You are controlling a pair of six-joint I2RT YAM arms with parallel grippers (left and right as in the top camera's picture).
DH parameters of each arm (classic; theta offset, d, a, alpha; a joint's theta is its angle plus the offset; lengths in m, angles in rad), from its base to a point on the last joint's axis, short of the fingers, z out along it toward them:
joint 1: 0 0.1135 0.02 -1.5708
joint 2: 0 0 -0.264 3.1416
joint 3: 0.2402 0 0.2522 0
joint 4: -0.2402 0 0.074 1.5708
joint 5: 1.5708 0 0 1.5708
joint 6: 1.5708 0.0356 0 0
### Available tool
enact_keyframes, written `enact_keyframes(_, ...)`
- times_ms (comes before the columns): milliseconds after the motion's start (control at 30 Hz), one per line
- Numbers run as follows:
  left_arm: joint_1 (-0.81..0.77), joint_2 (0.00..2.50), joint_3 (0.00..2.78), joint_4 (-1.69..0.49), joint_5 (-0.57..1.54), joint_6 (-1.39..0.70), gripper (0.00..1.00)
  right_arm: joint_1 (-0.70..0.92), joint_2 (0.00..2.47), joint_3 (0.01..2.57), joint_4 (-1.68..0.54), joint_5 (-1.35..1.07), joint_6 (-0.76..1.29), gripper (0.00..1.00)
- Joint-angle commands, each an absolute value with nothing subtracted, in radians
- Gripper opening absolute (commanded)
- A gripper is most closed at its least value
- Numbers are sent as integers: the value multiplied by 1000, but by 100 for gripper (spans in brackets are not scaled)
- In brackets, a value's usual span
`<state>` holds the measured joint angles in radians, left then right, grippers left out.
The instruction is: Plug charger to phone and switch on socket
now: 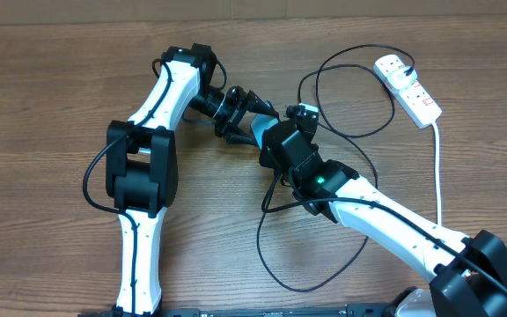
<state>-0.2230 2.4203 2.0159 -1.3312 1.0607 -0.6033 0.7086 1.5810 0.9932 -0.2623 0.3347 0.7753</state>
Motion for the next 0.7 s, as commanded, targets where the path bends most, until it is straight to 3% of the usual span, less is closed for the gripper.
enact_keyframes(0,-231,2421,2034,-1335,1093,-587,57,713,1585,1016,-261,366,790,45)
enact_keyframes(333,-242,2421,2034,-1338,1092,-583,57,713,1617,1016,-255,365,809,45)
enact_keyframes(667,-242,2421,2034,-1337,1090,-583,57,713,1617,1016,-240,366,808,35)
